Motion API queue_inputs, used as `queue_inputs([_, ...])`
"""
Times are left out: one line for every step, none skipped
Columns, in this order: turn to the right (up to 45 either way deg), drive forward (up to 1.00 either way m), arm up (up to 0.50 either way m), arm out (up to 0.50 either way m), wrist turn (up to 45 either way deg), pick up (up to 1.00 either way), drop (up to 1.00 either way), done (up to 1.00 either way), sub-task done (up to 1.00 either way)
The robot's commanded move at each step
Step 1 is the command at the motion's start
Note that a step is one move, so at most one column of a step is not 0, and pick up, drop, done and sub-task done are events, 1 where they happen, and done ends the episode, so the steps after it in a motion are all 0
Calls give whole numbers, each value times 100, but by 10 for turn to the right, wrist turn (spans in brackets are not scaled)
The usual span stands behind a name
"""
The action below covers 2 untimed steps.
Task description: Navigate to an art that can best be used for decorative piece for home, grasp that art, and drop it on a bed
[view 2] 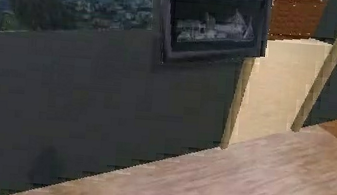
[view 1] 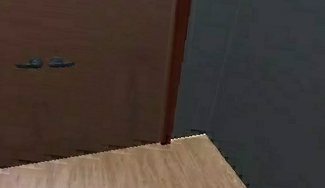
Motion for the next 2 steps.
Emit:
queue_inputs([450,0,0,0,0,0,0,0,0])
queue_inputs([450,0,0,0,0,0,0,0,0])
